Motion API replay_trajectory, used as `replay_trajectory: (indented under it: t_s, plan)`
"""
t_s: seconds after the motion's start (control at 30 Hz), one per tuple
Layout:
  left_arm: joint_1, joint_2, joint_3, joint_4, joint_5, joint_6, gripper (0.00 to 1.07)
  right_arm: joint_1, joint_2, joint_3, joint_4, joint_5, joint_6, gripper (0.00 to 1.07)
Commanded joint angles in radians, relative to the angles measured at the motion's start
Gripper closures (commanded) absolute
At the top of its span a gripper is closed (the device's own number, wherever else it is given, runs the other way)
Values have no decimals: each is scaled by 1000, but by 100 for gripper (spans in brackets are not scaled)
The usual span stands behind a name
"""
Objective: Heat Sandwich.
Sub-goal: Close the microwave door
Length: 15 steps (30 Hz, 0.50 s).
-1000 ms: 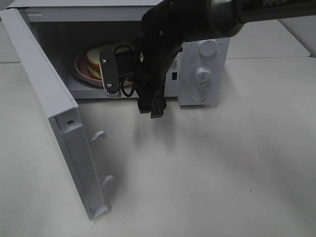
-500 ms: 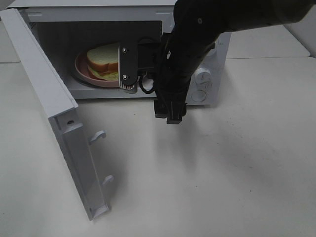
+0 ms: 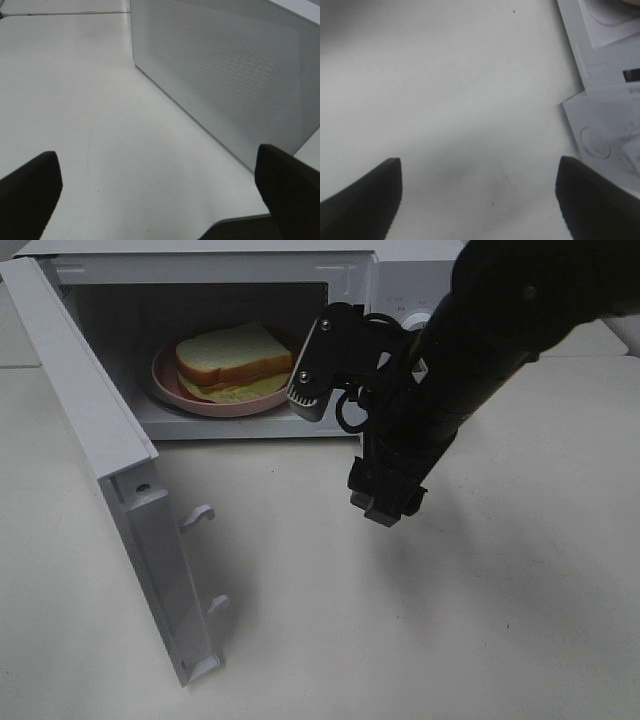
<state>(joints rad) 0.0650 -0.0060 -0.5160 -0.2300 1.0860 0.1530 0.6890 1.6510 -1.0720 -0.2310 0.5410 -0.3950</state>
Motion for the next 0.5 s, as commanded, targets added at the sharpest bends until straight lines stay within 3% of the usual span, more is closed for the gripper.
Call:
replay_trajectory:
  t_s: [0.03, 0.23, 0.5]
  plan:
    - [5, -15, 1, -9, -8, 0, 9, 3, -40, 39, 6, 4, 90, 31]
    - [5, -15, 1, -9, -8, 0, 9, 3, -138, 138, 6, 4, 336, 31]
    - [5, -15, 1, -9, -8, 0, 9, 3, -279, 261, 6, 25, 452, 31]
